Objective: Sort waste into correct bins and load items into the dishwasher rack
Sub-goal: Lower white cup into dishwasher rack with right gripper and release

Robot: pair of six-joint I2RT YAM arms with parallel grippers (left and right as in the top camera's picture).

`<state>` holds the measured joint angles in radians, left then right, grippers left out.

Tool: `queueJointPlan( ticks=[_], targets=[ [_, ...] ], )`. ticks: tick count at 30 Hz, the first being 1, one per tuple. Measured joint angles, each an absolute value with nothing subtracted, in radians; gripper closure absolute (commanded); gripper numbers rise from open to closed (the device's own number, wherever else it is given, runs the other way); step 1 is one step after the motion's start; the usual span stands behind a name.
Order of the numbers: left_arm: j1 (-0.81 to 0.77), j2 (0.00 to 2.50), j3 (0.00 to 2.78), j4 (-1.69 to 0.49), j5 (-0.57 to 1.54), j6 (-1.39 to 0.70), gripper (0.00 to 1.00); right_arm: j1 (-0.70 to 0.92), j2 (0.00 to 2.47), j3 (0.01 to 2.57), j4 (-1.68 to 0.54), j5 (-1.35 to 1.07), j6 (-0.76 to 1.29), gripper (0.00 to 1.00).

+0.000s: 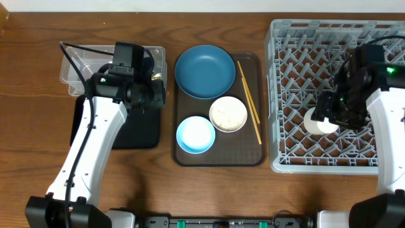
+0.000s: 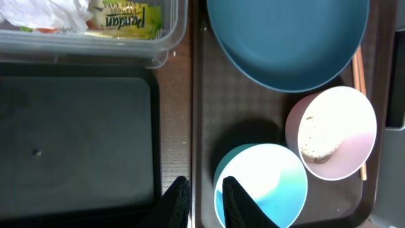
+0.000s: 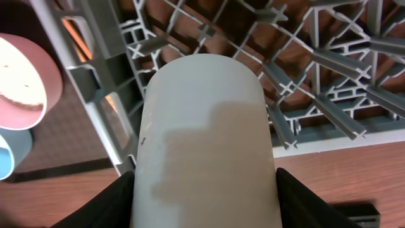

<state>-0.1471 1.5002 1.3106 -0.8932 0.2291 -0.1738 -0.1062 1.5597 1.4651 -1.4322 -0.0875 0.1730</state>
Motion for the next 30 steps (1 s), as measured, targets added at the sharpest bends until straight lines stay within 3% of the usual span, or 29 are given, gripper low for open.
queueJointPlan(
  ticks=[16,20,25,30],
  targets=[
    [-0.147,1.500,1.301,-0.894,0.229,-0.152,0.78,-0.106,1.699,1.465,-1.425,-0.017,0.147,0.42],
    [-0.147,1.500,1.301,-0.894,0.229,-0.152,0.78,-0.106,1.721,1.465,-1.424,-0.015,0.147,0.35],
    [-0.147,1.500,1.301,-0.893,0.229,-0.152,0.78,-0.106,1.728,1.465,-1.425,-0.013,0.138,0.15],
    [-0.147,1.500,1.301,-0.894,0.229,-0.152,0.78,-0.106,1.728,1.465,-1.422,-0.011,0.137,0.07]
  ],
)
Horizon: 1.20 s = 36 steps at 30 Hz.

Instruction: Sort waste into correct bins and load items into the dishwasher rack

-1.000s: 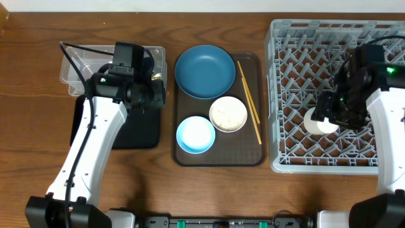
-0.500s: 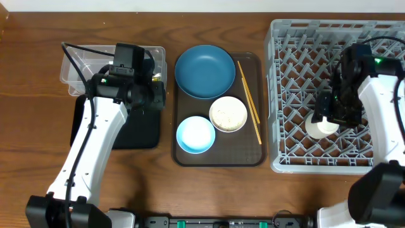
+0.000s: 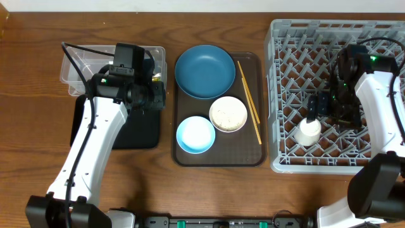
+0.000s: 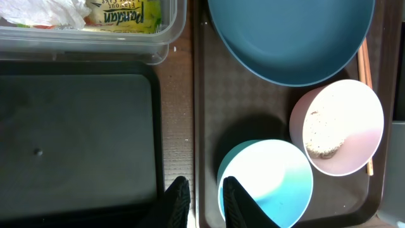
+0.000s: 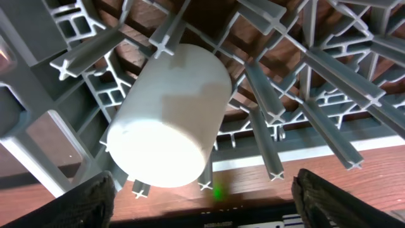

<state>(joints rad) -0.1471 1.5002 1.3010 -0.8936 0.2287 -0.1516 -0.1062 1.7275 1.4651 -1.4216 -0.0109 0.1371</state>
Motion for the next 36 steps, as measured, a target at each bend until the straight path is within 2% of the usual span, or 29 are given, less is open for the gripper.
queueJointPlan(
  ticks=[11,18,23,30,36],
  targets=[
    [-0.147,1.500,1.301,-0.894,0.229,-0.151,0.77,-0.106,1.728,1.485,-1.425,-0.034,0.137,0.06],
    [-0.147,1.500,1.301,-0.893,0.229,-0.148,0.77,-0.105,1.729,1.766,-1.526,-0.056,0.130,0.03],
    [-0.148,1.489,1.301,-0.898,0.283,-0.096,0.63,-0.090,1.722,1.949,-1.523,-0.103,0.103,0.01],
    [-0.257,1.446,1.299,-1.015,0.358,0.009,0.45,-0.033,1.718,1.947,-1.443,-0.177,0.090,0.01],
    [-0.415,1.452,1.252,-1.045,0.371,0.077,0.40,-0.014,1.718,1.911,-1.389,-0.192,0.086,0.01]
  ],
)
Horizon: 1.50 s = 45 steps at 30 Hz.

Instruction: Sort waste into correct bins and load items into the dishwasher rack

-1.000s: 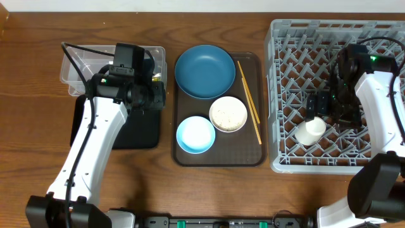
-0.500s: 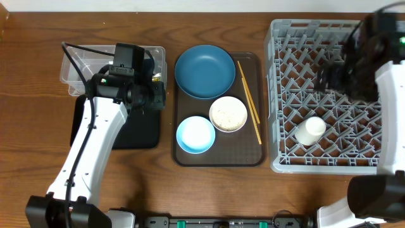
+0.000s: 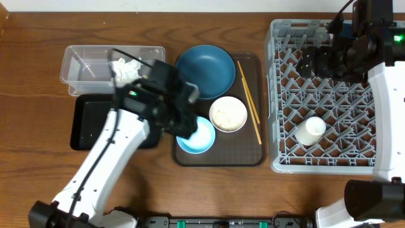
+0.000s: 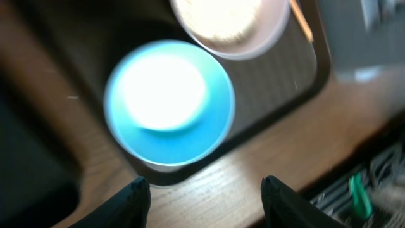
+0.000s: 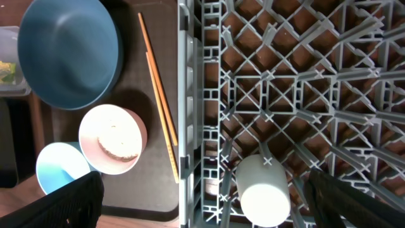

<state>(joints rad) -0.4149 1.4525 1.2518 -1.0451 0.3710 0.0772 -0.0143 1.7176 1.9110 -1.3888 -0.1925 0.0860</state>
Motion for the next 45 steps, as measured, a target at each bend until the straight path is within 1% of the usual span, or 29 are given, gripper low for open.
queueJointPlan(
  ticks=[5,12,18,22,26,32,36,45],
  targets=[
    [-0.523,1.480,1.174,-0.967,0.320,0.112,0.40,-0.014,1.718,1.901,-1.367,-0.195,0.074,0.01],
    [-0.616,1.559,1.068,-0.799,0.247,0.153,0.40,-0.014,1.718,1.901,-1.360,-0.195,0.047,0.01],
    [-0.703,1.642,1.054,-0.738,0.229,0.198,0.41,-0.014,1.718,1.901,-1.360,-0.195,0.029,0.01],
    [-0.744,1.664,1.054,-0.725,0.188,0.211,0.46,-0.014,1.718,1.901,-1.362,-0.195,0.021,0.01],
    [-0.750,1.705,1.054,-0.704,0.123,0.214,0.52,-0.014,1.718,1.901,-1.363,-0.195,0.016,0.01],
    [-0.750,1.774,1.054,-0.680,0.078,0.213,0.64,-0.014,1.718,1.900,-1.363,-0.195,0.014,0.01],
    [-0.750,1.778,1.054,-0.678,0.067,0.215,0.72,-0.014,1.718,1.889,-1.362,-0.195,0.014,0.01],
    [-0.750,1.773,1.054,-0.680,0.045,0.207,0.74,-0.014,1.718,1.884,-1.363,-0.195,0.014,0.01]
  ],
)
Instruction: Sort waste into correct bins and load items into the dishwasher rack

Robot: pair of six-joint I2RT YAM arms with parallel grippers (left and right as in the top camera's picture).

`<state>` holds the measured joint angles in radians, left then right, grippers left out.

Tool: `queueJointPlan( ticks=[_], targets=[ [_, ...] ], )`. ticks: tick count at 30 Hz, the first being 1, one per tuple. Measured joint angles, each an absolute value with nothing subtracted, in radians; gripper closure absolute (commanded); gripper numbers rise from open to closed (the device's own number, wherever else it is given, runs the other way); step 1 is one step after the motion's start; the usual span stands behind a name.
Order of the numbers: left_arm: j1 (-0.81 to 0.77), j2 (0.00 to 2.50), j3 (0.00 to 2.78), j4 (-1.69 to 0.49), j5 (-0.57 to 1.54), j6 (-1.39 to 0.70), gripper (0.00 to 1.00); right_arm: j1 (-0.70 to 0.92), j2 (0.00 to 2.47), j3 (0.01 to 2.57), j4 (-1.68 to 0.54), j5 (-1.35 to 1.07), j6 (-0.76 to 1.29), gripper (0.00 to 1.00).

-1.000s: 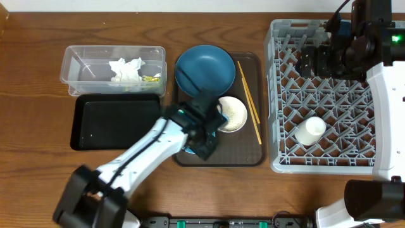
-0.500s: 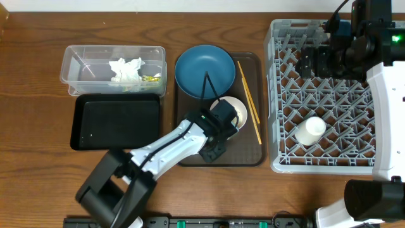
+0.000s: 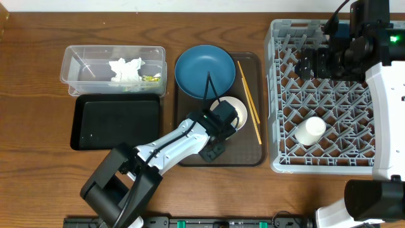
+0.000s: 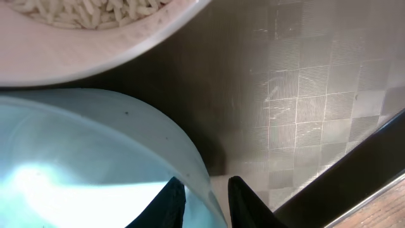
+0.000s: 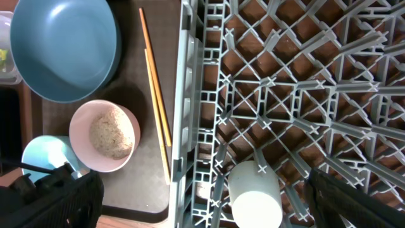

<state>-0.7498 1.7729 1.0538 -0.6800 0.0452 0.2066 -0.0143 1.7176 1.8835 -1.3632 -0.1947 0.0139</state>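
On the brown tray (image 3: 259, 155) my left gripper (image 4: 205, 206) is shut on the light blue bowl (image 4: 95, 158), one finger inside its rim and one outside. In the overhead view my left gripper (image 3: 212, 147) and arm hide most of that bowl. The pink bowl (image 3: 235, 113) with rice stands just beside it. A dark blue bowl (image 3: 204, 69) and chopsticks (image 3: 249, 101) also lie on the tray. A white cup (image 5: 256, 196) lies in the grey dishwasher rack (image 3: 273, 95). My right gripper (image 5: 215, 196) hangs open high above the rack.
A clear bin (image 3: 82, 66) holding crumpled paper and a wrapper stands at the back left. A black bin (image 3: 114, 123) lies in front of it. The rack fills the right side of the table, its wall close to the tray's right edge.
My left gripper was open above the light blue bowl; now it is down on the tray, shut on the bowl's rim. The right gripper has barely shifted above the rack.
At first my right gripper held the white cup low in the rack while the left stood shut by the bins. Then the cup lay in the rack with the right gripper open. Later the right gripper was high and the left open over the light blue bowl, now gripped.
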Motion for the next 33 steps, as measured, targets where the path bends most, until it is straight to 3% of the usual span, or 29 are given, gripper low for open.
queueJointPlan(
  ticks=[12,16,33],
  targets=[
    [-0.750,1.735,1.054,-0.680,-0.001,0.184,0.82,-0.014,1.718,1.884,-1.365,-0.195,0.014,0.01],
    [-0.750,1.735,1.054,-0.680,-0.006,0.180,0.89,-0.014,1.718,1.884,-1.367,-0.195,0.014,0.01],
    [-0.746,1.735,1.054,-0.672,-0.007,0.142,0.89,-0.014,1.718,1.884,-1.374,-0.195,0.014,0.01]
  ],
)
